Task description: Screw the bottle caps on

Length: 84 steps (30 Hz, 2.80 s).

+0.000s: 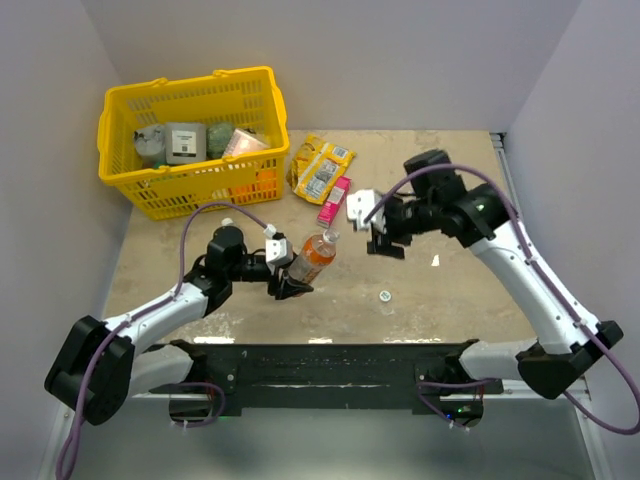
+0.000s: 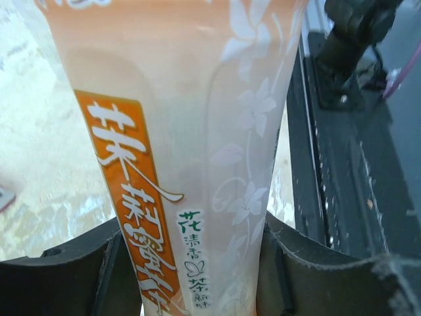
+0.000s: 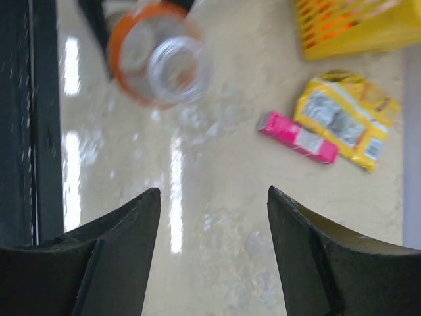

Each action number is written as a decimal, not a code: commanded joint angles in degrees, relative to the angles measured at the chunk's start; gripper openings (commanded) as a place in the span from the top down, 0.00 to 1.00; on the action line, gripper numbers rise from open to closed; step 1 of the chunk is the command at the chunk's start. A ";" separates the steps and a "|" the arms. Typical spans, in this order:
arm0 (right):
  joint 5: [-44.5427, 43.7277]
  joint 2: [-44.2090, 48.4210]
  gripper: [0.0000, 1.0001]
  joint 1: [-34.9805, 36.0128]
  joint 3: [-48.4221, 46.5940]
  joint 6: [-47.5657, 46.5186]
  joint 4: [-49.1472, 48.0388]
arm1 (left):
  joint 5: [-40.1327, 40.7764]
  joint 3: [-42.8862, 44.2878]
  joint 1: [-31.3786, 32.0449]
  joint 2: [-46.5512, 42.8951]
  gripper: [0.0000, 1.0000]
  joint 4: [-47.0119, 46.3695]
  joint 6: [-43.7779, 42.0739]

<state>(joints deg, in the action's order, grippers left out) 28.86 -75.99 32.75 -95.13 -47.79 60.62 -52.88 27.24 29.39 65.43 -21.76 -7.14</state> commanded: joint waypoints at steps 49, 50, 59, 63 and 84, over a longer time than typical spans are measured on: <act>-8.73 -1.61 0.43 3.02 36.51 -57.58 5.22 | 4.45 -9.14 -1.44 -2.06 1.00 -8.75 -1.12; -9.08 -2.58 0.42 3.11 37.03 -57.85 4.69 | 4.46 -9.05 -1.44 -1.97 1.00 -8.48 -1.13; -11.46 -10.23 0.45 3.02 39.41 -57.33 -4.45 | 4.72 -8.35 -2.14 -0.66 1.00 -7.86 -1.39; -12.86 -12.78 0.50 2.93 39.85 -57.24 -5.77 | 4.72 -8.00 -2.32 -0.30 1.00 -7.33 -1.56; -15.33 -16.30 0.58 2.49 41.61 -57.42 -8.23 | 4.89 -8.35 -2.76 1.28 1.00 -8.47 -1.65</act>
<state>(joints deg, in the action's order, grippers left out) 14.33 -92.25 35.55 -53.98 -104.18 53.15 -47.77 17.26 27.00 66.46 -27.79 -7.60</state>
